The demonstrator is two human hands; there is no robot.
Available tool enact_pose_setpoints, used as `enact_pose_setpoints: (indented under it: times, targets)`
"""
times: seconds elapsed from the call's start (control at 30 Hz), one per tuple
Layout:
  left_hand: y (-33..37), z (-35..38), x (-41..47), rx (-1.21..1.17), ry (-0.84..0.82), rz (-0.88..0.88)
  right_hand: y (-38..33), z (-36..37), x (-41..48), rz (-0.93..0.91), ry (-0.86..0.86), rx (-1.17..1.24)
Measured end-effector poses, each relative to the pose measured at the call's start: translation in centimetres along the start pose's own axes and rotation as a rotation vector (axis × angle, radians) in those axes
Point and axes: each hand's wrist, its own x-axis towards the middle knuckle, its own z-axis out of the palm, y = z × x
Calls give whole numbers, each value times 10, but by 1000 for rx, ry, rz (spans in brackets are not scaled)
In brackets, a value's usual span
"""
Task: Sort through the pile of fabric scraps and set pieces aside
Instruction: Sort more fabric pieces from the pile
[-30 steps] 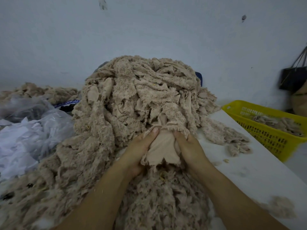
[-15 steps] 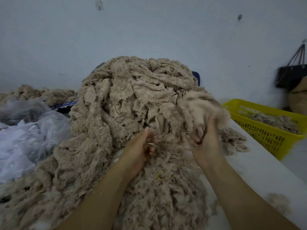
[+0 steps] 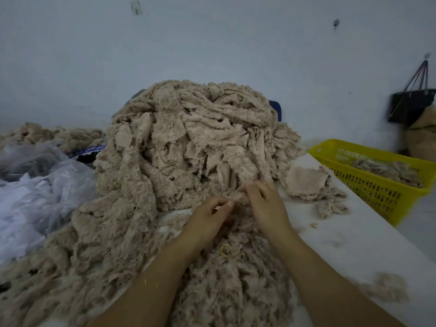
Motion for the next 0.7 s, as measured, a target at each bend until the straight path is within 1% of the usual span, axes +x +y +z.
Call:
enact_pose_setpoints:
  times: [0.07, 0.13, 0.17, 0.2, 0.27, 0.3, 0.33, 0.37, 0.43, 0.47, 0.53, 0.63, 0.7]
  targets:
    - [-1, 0, 1, 20, -11, 14, 3, 3, 3, -83, -62, -177]
    - [-2, 0, 2, -14, 15, 7, 7, 9, 4, -100, -160, -414]
    - [-2, -1, 1, -48, 29, -2, 8, 10, 3, -103, -173, -468]
    - [-2, -1, 1, -78, 40, -9, 9, 9, 3, -104, -145, -455]
    - [0, 0, 0, -145, 63, -24, 3, 5, 0, -150, -41, -307]
    - [2, -1, 1, -215, 70, -30, -2, 4, -3, -202, -32, -217]
    - [4, -2, 2, -313, 59, -38, -8, 5, -8, -274, -77, -157]
    - [6, -5, 2, -418, 30, -47, -13, 7, -13, -354, -163, -141]
    - [8, -11, 1, -594, -47, -88, -19, 17, -27, -437, -355, -211]
    - [8, -14, 1, -635, -64, -114, -19, 22, -32, -441, -422, -266]
    - [10, -16, 0, -654, -43, -159, -17, 24, -34, -407, -452, -283]
    - [12, -16, 4, -782, 54, -178, -17, 16, -32, -260, -395, -76]
    - [15, -19, 5, -911, 52, -181, -15, 10, -29, -204, -343, -42]
